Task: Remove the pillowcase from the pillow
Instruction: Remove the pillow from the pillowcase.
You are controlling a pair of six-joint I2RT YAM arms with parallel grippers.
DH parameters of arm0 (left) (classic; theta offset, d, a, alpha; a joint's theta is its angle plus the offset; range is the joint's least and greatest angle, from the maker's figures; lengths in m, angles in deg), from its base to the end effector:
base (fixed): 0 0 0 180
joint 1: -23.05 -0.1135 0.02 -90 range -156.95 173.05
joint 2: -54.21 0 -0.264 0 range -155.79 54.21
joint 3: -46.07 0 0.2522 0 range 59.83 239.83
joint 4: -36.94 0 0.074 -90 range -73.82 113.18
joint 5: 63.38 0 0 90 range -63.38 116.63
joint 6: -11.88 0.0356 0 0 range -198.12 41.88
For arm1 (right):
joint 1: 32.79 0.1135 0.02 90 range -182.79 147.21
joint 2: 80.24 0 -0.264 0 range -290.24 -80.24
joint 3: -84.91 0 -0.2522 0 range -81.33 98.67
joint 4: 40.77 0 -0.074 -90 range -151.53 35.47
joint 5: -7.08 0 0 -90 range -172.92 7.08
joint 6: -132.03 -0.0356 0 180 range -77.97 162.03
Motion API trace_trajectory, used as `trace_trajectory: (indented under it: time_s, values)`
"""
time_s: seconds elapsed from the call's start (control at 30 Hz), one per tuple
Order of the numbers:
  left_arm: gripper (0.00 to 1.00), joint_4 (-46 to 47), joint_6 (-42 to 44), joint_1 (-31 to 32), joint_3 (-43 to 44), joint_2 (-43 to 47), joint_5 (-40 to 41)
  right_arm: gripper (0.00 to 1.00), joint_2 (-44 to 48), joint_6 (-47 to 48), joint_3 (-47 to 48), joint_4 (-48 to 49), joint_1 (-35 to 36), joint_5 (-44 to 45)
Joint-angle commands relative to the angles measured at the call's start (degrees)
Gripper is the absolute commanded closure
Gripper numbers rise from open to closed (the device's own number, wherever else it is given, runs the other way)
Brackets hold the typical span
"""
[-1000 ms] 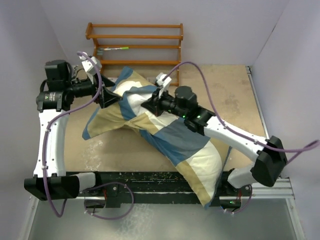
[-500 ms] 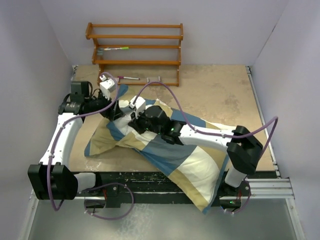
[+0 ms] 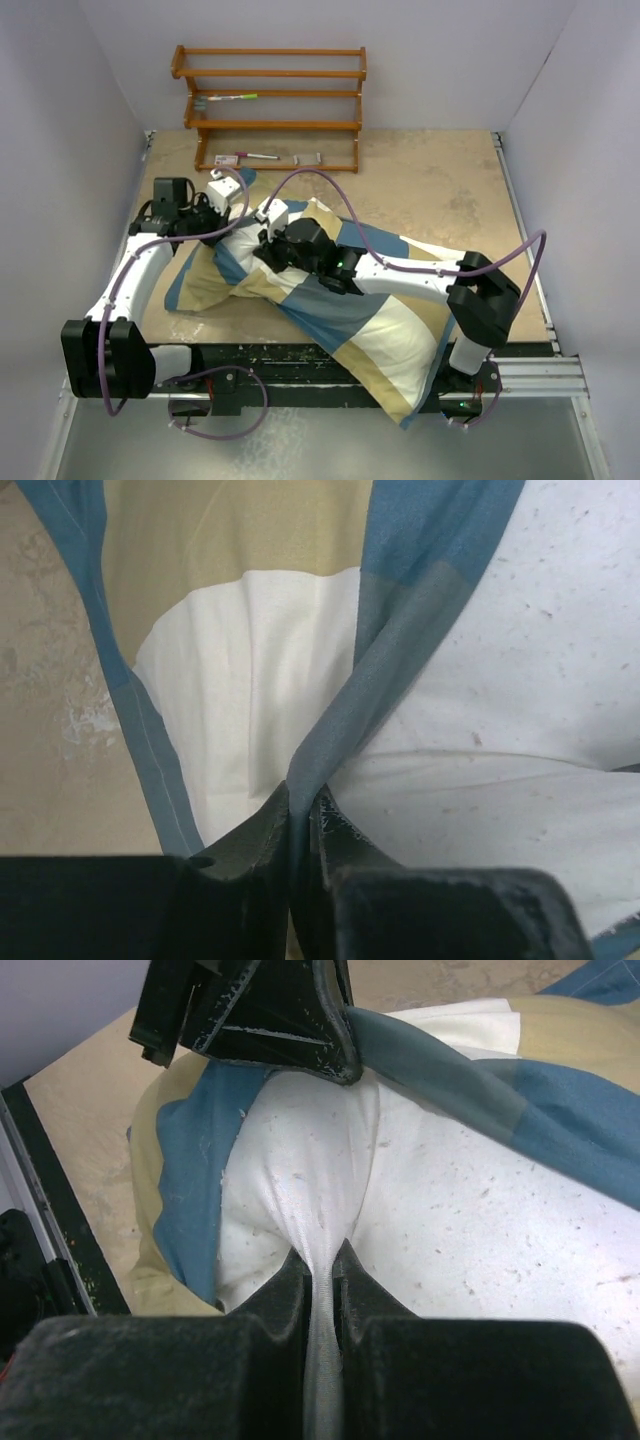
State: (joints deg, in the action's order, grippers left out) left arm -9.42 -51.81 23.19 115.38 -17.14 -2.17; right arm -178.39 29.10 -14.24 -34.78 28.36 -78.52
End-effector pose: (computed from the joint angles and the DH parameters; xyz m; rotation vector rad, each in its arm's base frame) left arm 0.2574 -0.0178 0.2760 0.7457 2.1914 -0.3778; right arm 0.1981 0.3539 0.2784 -0.7025 1.7123 0.8568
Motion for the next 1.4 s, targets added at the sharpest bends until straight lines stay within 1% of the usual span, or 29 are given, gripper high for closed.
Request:
trace_trajectory:
  time_s: [0.0, 0.03, 0.13, 0.2, 0.3, 0.4, 0.5, 0.6, 0.67, 0.77, 0.87, 0.93, 1.0, 1.07, 1.1, 1.13, 1.23, 1.37]
  values:
    - [0.95, 5.3, 5.2, -0.3, -2.8, -1.0, 11.4, 1.0, 6.2, -1.4, -0.9, 3.7, 0.0, 3.4]
    - [1.0, 6.1, 5.8, -0.3, -3.5, -0.9, 13.1, 1.0, 7.0, -3.0, -1.5, 4.1, -0.1, 3.5]
    - [1.0, 8.5, 7.0, -2.0, -5.2, -1.0, 16.3, 1.0, 9.6, -6.0, -3.8, 5.4, -2.1, 4.1]
    - [1.0, 8.6, 6.9, -6.0, -5.3, -1.5, 14.7, 1.0, 12.7, -10.8, -7.4, 8.8, -5.3, 1.9]
    - [1.0, 7.1, 8.0, -12.6, -5.1, -3.2, 11.7, 1.0, 17.2, -19.0, -15.2, 17.3, -10.6, -2.2]
    - [1.0, 5.8, 8.8, -16.6, -5.4, -4.2, 9.4, 1.0, 19.3, -23.4, -18.1, 21.4, -13.2, -3.8]
    - [1.0, 4.9, 8.4, -17.5, -5.7, -4.5, 8.5, 1.0, 20.6, -28.5, -20.0, 24.3, -14.6, -2.3]
    - [1.0, 4.1, 8.9, -17.9, -6.7, -3.9, 8.3, 1.0, 21.9, -36.7, -23.8, 29.6, -18.1, -0.8]
    - [1.0, 2.7, 10.5, -19.3, -7.6, -2.7, 7.5, 1.0, 22.0, -40.5, -25.7, 32.7, -20.6, -0.1]
    - [1.0, 0.6, 13.6, -22.5, -9.2, -0.1, 6.0, 1.0, 21.9, -43.2, -26.9, 35.4, -23.7, 2.2]
    - [1.0, -3.1, 16.4, -26.1, -9.0, 1.2, 3.2, 1.0, 21.2, -42.2, -25.4, 37.1, -25.3, 5.3]
    - [1.0, -6.5, 18.4, -28.3, -8.1, 1.1, -0.6, 1.0, 20.3, -40.8, -23.8, 38.8, -25.7, 7.1]
    - [1.0, -10.2, 20.1, -28.7, -7.2, 0.6, -4.1, 1.0, 19.0, -40.1, -21.2, 39.3, -25.8, 8.4]
    - [1.0, -14.4, 21.8, -28.6, -6.2, 0.8, -9.6, 1.0, 17.5, -39.5, -18.2, 39.4, -25.8, 9.7]
    - [1.0, -15.8, 22.2, -28.0, -5.8, 1.7, -11.7, 1.0, 16.8, -39.3, -17.1, 39.9, -25.9, 10.8]
    - [1.0, -17.0, 22.4, -26.2, -5.7, 3.0, -12.7, 1.0, 16.4, -39.3, -16.1, 40.1, -25.9, 12.2]
    - [1.0, -17.8, 23.0, -19.8, -6.9, 8.1, -11.6, 1.0, 15.1, -38.5, -12.1, 39.0, -26.8, 16.1]
    - [1.0, -20.8, 25.1, -18.9, -6.1, 13.8, -17.3, 1.0, 10.4, -32.5, -2.0, 33.2, -27.0, 18.0]
